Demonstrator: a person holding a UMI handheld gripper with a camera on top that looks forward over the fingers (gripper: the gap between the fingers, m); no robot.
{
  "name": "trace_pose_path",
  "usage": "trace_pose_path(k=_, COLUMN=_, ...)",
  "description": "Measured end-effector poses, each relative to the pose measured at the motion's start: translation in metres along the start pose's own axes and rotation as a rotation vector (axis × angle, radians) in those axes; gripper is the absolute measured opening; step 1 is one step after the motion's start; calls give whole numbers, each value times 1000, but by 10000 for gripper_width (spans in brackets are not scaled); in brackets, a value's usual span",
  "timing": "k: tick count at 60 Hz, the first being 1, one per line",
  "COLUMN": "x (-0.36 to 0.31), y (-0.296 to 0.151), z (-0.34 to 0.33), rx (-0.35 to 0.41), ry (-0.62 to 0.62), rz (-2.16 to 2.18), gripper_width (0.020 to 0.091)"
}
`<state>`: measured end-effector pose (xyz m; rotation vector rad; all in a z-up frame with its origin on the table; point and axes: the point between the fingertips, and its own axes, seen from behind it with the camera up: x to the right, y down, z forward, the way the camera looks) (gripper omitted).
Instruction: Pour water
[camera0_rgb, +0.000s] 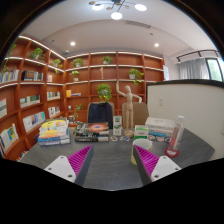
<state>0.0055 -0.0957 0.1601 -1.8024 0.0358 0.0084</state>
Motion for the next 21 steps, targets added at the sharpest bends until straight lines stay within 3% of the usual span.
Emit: trace_pose_path(k=21, x=-46, y=8, z=-1, rx=-25, ry=-91, rz=-40, gripper_width=835)
